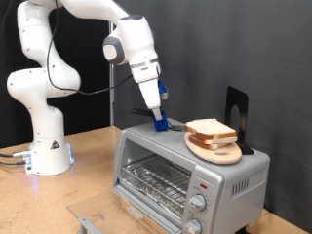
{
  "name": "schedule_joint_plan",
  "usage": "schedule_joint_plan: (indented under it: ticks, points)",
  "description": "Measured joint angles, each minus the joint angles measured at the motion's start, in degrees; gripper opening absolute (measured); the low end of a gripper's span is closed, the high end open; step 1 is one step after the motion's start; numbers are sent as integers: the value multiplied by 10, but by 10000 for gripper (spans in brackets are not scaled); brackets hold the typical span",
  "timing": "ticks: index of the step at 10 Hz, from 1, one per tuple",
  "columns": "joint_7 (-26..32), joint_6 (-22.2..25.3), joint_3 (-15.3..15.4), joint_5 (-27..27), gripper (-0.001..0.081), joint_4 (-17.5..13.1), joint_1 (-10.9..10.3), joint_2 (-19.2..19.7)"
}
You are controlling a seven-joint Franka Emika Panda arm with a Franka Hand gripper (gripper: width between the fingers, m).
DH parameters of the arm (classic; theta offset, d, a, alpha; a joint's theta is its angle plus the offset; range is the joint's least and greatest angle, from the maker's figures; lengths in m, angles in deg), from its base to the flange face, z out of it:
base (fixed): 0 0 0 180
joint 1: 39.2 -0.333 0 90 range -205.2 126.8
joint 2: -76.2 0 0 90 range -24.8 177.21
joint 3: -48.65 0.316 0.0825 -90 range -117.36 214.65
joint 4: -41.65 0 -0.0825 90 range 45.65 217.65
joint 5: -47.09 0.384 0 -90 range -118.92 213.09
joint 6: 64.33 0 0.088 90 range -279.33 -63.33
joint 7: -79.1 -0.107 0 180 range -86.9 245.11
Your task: Make a piece of toast with the oven
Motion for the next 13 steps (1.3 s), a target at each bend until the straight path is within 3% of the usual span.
schedule_joint_plan:
  ticks: [13]
  points:
    - [-13,-24,32,-1,808,1,7,34]
